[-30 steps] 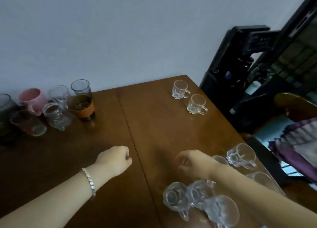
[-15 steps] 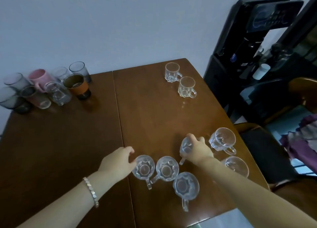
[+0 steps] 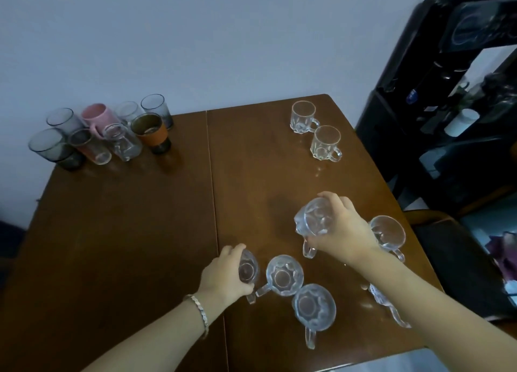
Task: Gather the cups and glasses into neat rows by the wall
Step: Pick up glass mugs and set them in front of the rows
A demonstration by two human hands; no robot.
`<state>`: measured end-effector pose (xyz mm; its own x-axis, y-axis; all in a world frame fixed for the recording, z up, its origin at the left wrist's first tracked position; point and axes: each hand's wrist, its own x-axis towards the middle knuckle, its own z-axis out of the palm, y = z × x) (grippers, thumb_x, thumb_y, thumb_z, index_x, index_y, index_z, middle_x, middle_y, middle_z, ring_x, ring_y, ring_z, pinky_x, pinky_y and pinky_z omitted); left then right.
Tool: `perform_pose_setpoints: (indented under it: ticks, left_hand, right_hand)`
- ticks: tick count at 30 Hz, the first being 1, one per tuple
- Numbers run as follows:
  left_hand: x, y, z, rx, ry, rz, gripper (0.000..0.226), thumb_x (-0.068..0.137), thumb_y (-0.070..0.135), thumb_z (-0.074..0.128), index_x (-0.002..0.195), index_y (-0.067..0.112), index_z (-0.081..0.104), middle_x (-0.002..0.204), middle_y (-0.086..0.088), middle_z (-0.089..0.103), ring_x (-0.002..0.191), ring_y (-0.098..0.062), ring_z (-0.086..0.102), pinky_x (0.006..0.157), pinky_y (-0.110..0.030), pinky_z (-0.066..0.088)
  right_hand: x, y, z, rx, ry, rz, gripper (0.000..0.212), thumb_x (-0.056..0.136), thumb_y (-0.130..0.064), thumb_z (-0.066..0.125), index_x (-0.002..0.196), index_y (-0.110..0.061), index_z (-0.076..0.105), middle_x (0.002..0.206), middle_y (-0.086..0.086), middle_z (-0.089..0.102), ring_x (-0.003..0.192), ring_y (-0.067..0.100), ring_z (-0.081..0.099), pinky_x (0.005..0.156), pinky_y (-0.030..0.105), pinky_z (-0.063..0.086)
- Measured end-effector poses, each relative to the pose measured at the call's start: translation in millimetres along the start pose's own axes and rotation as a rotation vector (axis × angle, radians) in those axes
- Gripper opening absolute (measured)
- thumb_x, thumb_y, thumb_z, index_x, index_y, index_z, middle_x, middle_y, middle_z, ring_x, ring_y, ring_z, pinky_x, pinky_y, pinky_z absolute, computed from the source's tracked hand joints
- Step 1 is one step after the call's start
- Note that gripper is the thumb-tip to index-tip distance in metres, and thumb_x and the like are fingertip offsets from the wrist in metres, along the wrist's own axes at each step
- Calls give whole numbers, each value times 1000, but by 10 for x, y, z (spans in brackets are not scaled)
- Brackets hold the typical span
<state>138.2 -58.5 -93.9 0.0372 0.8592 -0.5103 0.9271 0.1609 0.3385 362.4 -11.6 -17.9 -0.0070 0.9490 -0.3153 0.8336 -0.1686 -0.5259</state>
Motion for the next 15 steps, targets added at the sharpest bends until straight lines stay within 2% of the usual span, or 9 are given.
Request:
perform_pose_setpoints:
  ticks: [5,9,12,15]
  left_hand:
    - [-134,-522,-415,-208,128,-91,89,69,36,82,142,26,32,138,5,47,120,-15,56,95,-29,49]
    - [-213,-1258,-955,-300,199,-162,82,63,30,86,132,25,41,130,4,54,112,-15,59,96,-34,51]
    - [-227,-1920,-1391,-329,232,-198,82,67,23,85,135,22,41,129,1,49,107,-13,55,91,-29,49]
    - [-136,-2629,-1797,-269,269,-255,87,68,24,85,140,21,36,134,-7,40,111,-21,56,93,-33,48]
  right_hand:
    - [66,-506,263,-6,-65,-98,89,65,-30,81,138,-34,31,136,-2,39,114,22,54,85,31,52]
    - [178,-1109,652,-2,-138,-173,88,67,-27,80,140,-33,30,138,-2,38,115,21,53,84,28,51]
    - [267,-1653,1015,-5,-189,-212,89,67,-23,80,141,-32,30,137,-3,38,113,21,54,78,23,48]
    - [348,-2200,1398,-6,-218,-219,89,68,-23,80,140,-32,30,136,-3,37,111,21,55,77,22,47]
